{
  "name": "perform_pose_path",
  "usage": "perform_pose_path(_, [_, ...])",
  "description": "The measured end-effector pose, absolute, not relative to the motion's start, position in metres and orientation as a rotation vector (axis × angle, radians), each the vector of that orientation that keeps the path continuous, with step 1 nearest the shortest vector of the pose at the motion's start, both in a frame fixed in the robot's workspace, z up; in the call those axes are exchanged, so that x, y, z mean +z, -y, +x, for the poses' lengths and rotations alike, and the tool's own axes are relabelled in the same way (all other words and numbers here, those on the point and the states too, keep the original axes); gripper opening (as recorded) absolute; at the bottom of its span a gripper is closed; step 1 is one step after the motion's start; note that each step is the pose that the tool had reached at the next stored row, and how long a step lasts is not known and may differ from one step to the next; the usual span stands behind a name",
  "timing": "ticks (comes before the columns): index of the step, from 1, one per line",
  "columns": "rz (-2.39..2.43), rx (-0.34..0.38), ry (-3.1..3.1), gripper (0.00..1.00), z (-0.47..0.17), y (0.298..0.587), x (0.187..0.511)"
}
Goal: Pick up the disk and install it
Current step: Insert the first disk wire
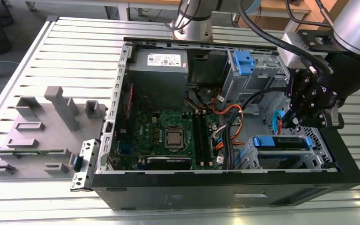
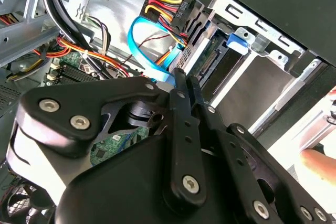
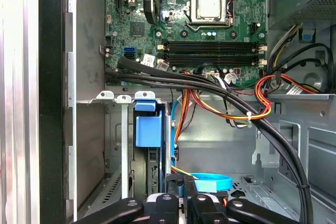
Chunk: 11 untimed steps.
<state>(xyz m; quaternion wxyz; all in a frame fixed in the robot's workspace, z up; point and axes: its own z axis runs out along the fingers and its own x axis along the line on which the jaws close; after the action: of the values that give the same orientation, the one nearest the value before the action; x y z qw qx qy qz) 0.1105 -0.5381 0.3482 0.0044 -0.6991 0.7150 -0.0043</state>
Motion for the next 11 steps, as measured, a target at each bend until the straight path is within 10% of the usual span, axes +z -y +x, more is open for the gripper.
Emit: perform_pose_path(11, [-2.194, -0.027, -2.252, 0.16, 0.1106, 0.5402, 0.3473])
